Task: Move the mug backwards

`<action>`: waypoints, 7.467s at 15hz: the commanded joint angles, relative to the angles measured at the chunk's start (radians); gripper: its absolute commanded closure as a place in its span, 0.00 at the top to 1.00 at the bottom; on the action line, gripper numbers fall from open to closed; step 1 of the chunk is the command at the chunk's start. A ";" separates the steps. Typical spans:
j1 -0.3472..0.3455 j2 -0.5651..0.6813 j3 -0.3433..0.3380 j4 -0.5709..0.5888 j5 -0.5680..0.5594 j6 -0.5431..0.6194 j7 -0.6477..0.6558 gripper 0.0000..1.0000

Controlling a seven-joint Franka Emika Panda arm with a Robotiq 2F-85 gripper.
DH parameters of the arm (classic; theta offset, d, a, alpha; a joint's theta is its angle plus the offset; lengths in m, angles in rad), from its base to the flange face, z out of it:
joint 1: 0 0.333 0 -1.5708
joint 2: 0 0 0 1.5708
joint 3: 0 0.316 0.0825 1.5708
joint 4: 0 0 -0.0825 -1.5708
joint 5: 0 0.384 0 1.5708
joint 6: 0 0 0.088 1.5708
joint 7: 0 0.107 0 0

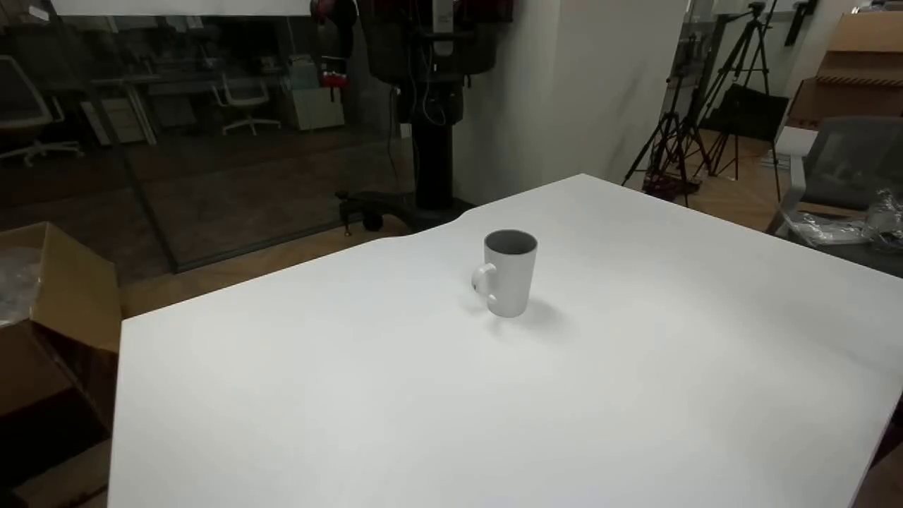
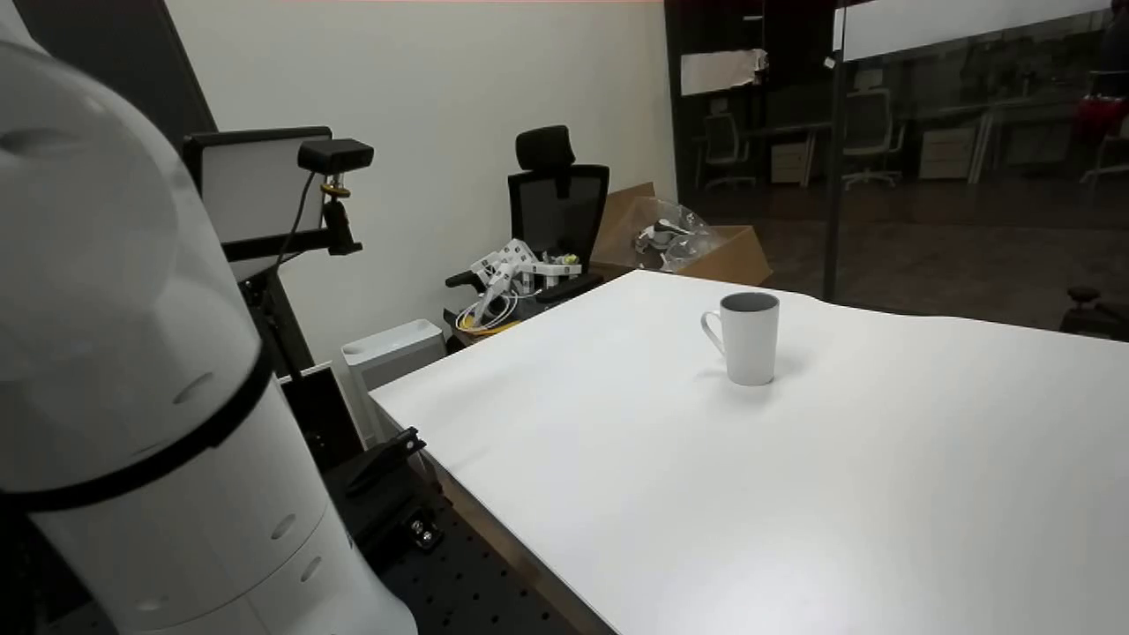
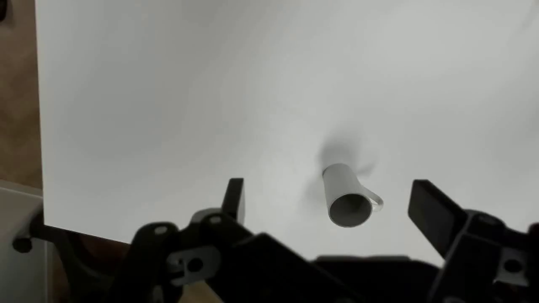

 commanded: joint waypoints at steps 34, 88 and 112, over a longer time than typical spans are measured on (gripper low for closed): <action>-0.048 1.024 0.281 0.663 -0.016 0.094 0.165 1.00; 0.039 1.384 0.376 0.984 -0.136 0.048 0.033 0.10; 0.133 0.688 0.371 -0.089 -0.031 0.480 0.679 0.02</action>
